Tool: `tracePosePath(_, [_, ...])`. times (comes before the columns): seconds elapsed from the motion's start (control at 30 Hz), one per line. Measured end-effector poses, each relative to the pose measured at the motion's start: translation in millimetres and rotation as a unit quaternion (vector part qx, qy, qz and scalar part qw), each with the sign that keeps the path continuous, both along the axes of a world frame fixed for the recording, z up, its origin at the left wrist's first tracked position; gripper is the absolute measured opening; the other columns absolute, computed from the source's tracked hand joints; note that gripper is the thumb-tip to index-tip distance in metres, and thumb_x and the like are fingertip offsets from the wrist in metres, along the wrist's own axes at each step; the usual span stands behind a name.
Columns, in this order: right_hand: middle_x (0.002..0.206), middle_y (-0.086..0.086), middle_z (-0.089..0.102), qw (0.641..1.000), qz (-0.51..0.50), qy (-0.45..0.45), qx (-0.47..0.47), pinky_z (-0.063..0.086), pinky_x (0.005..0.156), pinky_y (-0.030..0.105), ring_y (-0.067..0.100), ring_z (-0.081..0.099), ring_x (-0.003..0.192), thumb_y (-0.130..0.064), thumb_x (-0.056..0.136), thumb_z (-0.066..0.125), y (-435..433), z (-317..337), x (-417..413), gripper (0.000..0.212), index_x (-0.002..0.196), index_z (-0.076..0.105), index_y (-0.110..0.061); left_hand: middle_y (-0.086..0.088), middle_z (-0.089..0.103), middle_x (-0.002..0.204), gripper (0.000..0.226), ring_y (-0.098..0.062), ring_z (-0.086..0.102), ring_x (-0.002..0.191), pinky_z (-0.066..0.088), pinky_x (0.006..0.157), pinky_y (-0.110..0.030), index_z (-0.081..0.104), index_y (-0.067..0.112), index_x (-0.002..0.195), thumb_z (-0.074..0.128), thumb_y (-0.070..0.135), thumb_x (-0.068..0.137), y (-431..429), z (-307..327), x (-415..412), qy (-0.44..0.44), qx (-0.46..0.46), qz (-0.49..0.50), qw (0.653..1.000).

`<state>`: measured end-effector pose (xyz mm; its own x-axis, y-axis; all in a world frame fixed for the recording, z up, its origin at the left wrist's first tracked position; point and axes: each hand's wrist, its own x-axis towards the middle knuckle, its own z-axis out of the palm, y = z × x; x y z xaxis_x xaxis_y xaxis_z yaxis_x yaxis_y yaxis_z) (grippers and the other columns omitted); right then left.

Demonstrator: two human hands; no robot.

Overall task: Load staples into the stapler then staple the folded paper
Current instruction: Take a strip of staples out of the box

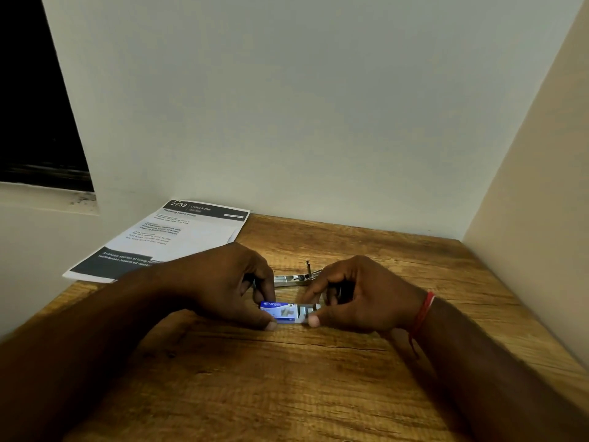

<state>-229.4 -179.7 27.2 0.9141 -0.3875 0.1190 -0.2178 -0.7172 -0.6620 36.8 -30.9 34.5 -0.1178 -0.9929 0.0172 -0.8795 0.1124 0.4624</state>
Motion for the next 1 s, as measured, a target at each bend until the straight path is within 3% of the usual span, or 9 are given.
tracePosePath(0.17, [0.098,-0.005,0.082,0.999,0.020,-0.024,-0.037,0.063,0.078,0.056,0.026,0.075,0.088,-0.030,0.094,0.089,-3.4,-8.8,6.2,0.012,0.106,0.090,-0.030,0.017,0.078,0.094,0.034,0.000,0.066,0.076,0.046,0.061,-0.016,0.086,0.036,0.098,0.099,0.058,0.076,-1.3,-4.1,-3.2,0.012,-0.018,-0.010,1.000])
tracePosePath(0.33, [0.100,-0.008,0.081,0.997,0.037,-0.002,-0.063,0.063,0.083,0.046,0.014,0.074,0.093,-0.024,0.094,0.089,-3.3,-7.6,5.8,0.011,0.105,0.090,-0.027,0.034,0.070,0.086,0.034,0.002,0.066,0.076,0.045,0.061,-0.016,0.086,0.035,0.098,0.098,0.059,0.077,-2.6,-3.8,-4.2,0.002,-0.011,-0.014,1.000])
tracePosePath(0.53, [0.103,-0.012,0.082,0.995,0.044,0.004,-0.088,0.064,0.086,0.036,0.010,0.075,0.100,-0.025,0.094,0.089,-1.4,-4.8,5.8,0.013,0.105,0.090,-0.030,0.028,0.073,0.089,0.033,0.001,0.066,0.076,0.045,0.061,-0.015,0.087,0.035,0.097,0.099,0.058,0.077,-3.1,-5.3,-3.5,0.002,-0.023,-0.018,1.000])
tracePosePath(0.63, [0.098,-0.016,0.079,0.995,0.039,0.005,-0.089,0.061,0.078,0.030,0.010,0.073,0.094,-0.026,0.093,0.090,-0.3,-4.2,6.7,0.015,0.106,0.089,-0.033,0.031,0.072,0.088,0.030,0.006,0.067,0.077,0.046,0.061,-0.012,0.087,0.031,0.096,0.100,0.052,0.079,-2.7,-4.2,-5.8,0.008,-0.020,-0.018,1.000])
tracePosePath(0.77, [0.098,-0.008,0.077,0.996,0.044,-0.006,-0.080,0.062,0.077,0.047,0.020,0.073,0.086,-0.026,0.092,0.090,1.1,-4.6,7.0,0.020,0.109,0.088,-0.036,0.032,0.073,0.087,0.029,0.009,0.067,0.078,0.046,0.063,-0.010,0.087,0.029,0.096,0.100,0.049,0.080,-1.9,-2.6,-7.4,0.003,-0.022,-0.019,1.000])
tracePosePath(0.83, [0.105,-0.006,0.078,0.996,0.053,-0.010,-0.073,0.062,0.084,0.047,0.019,0.075,0.096,-0.023,0.092,0.091,1.5,-4.9,6.3,0.019,0.109,0.089,-0.034,0.024,0.076,0.089,0.029,0.008,0.067,0.078,0.046,0.063,-0.010,0.087,0.030,0.096,0.100,0.050,0.079,-2.1,-3.0,-7.3,0.005,-0.026,-0.017,1.000])
tracePosePath(1.0, [0.108,-0.007,0.077,0.995,0.063,0.001,-0.073,0.062,0.089,0.042,0.017,0.073,0.099,-0.020,0.095,0.088,1.3,-4.1,6.0,0.014,0.107,0.088,-0.028,0.032,0.073,0.090,0.030,0.006,0.067,0.078,0.048,0.063,-0.013,0.086,0.032,0.097,0.099,0.053,0.079,-1.0,-1.6,-9.5,0.001,-0.015,-0.011,1.000])
